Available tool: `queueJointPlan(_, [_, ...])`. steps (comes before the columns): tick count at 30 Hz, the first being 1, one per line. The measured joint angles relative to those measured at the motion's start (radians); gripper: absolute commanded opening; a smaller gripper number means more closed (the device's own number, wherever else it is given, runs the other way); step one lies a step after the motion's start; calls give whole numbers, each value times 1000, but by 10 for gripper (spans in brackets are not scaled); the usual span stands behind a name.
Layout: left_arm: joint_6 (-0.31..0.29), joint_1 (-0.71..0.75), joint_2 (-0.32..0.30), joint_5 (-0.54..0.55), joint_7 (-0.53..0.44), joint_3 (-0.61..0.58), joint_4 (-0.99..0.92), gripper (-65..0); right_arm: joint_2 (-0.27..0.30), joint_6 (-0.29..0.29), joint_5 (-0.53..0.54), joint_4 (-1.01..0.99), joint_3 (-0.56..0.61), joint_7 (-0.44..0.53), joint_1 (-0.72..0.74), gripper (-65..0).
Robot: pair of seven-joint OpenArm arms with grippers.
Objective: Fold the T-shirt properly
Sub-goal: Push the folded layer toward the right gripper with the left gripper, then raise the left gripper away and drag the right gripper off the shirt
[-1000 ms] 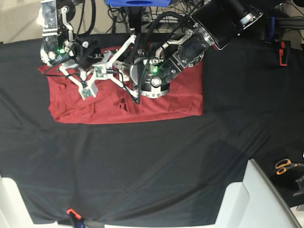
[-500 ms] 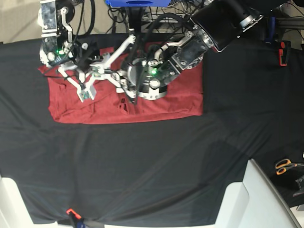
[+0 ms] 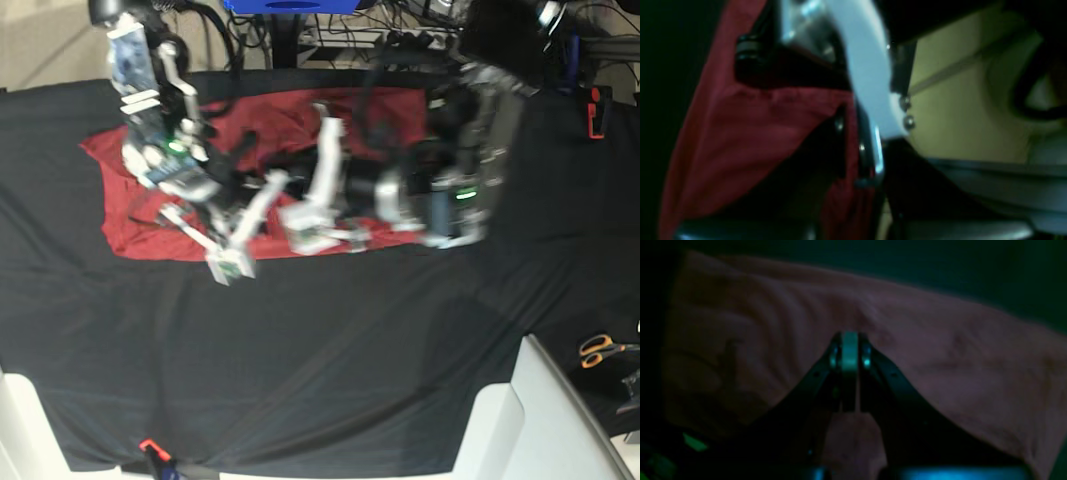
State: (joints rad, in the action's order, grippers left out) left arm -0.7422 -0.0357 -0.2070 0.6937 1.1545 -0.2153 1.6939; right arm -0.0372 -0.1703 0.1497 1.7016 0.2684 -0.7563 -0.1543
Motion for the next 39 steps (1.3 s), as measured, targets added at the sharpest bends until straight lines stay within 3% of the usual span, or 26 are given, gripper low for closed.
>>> queueJointPlan(2, [0, 52, -45, 100, -8, 119, 26, -650, -8, 4, -4, -3, 60, -31, 57, -642])
queueJointPlan(3, [9, 74, -77, -100, -55, 190, 39, -650, 3, -123, 4, 5, 79, -139, 84, -642])
queueJointPlan(4, [53, 75, -129, -459, -43, 293, 8, -650, 40, -146, 69, 11, 126, -224, 104, -642])
queueJointPlan(5, [83, 96, -222, -528, 52, 394, -28, -650, 45, -131, 45, -25, 167, -202, 107, -642])
queueJointPlan(6, [64, 150, -293, -501, 19, 454, -11, -650, 46, -116, 8, -81, 198, -249, 126, -642])
queueJointPlan(7, [71, 203, -315, -476, -61, 507, 16, -650, 48, -117, 0, -129, 231, -280, 158, -642])
queueJointPlan(9, [52, 250, -244, -404, -144, 546, -42, -650, -18, -129, 38, -241, 272, -187, 235, -642])
queueJointPlan(11, [17, 329, -179, -351, -218, 579, -61, -650, -75, -136, 57, -314, 290, -158, 273, -642])
queueJointPlan(14, [43, 354, -223, -434, -231, 637, -113, -650, -31, -117, 3, -374, 276, -143, 283, -642])
queueJointPlan(16, [60, 366, -272, -431, -270, 655, -155, -650, -16, -116, 8, -404, 268, -140, 268, -642])
queueJointPlan(21, [24, 404, -193, -367, -299, 621, -103, -650, -51, -133, 52, -419, 281, -82, 299, -642])
queueJointPlan(25, [53, 399, -221, -410, -279, 646, -67, -650, -21, -114, 13, -434, 267, -110, 309, -642])
queueJointPlan(30, [38, 431, -214, -398, -280, 640, -38, -650, -40, -127, 34, -448, 279, -99, 326, -642])
queueJointPlan(39, [38, 505, -211, -401, -283, 800, -5, -650, 18, -135, 56, -653, 75, 6, 388, -642])
